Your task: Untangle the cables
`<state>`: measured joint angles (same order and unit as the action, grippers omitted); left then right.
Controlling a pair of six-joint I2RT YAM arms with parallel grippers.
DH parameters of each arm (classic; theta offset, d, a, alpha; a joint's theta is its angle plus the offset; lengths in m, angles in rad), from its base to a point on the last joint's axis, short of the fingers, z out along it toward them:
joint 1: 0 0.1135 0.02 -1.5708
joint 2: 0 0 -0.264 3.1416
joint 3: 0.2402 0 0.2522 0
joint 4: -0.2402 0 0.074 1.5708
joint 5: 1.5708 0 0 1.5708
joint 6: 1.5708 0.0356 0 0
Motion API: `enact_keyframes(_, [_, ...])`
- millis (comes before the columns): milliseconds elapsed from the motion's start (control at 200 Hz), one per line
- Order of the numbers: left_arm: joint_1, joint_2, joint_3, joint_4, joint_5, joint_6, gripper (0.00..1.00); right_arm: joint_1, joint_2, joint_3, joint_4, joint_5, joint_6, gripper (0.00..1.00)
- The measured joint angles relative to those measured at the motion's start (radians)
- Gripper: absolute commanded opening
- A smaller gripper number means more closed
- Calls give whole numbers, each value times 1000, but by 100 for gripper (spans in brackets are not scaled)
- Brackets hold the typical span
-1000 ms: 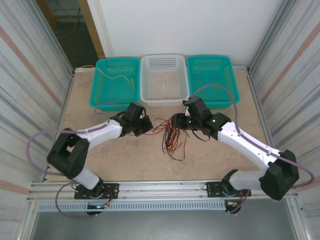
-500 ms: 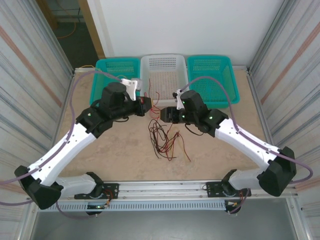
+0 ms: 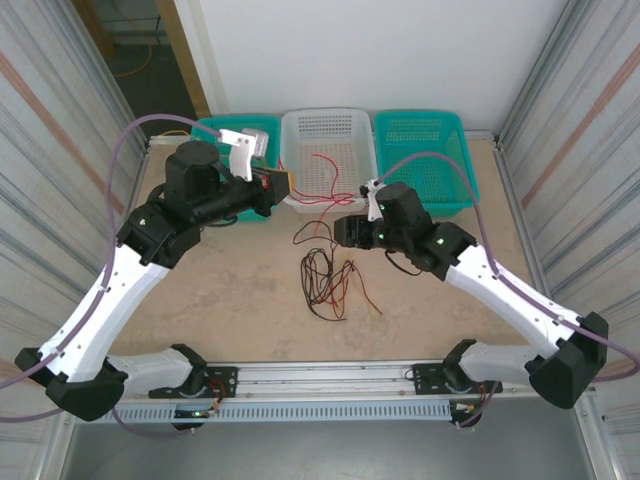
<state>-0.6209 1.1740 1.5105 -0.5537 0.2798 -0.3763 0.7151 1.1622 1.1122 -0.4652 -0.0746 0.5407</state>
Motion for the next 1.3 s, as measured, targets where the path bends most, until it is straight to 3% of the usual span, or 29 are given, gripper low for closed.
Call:
enact_keyframes(426, [46, -13, -6, 27, 151, -14, 0, -59, -211, -21, 103, -49, 23, 67])
enact_keyframes(726, [118, -71, -142, 292, 282, -244, 0, -65, -199, -102, 270, -138, 96, 67])
enact_keyframes(907, [118, -68, -180, 426, 311, -385, 0, 31, -111, -171, 359, -158, 103, 67])
enact_keyframes(952, [118, -68, -182, 461, 316, -417, 0, 53, -88, -174, 369, -156, 103, 63])
enact_keyframes(1022, [122, -68, -185, 509, 324, -458, 0, 65, -51, -174, 391, -145, 102, 41])
enact_keyframes(1077, [122, -68, -185, 529, 326, -475, 0, 65, -19, -177, 412, -126, 97, 35])
enact_keyframes(1167, [125, -68, -185, 533, 322, -487, 0, 64, 27, -201, 443, -93, 101, 37])
enact_keyframes(1298, [138, -67, -185, 542, 323, -513, 0, 65, 90, -243, 458, -75, 103, 51])
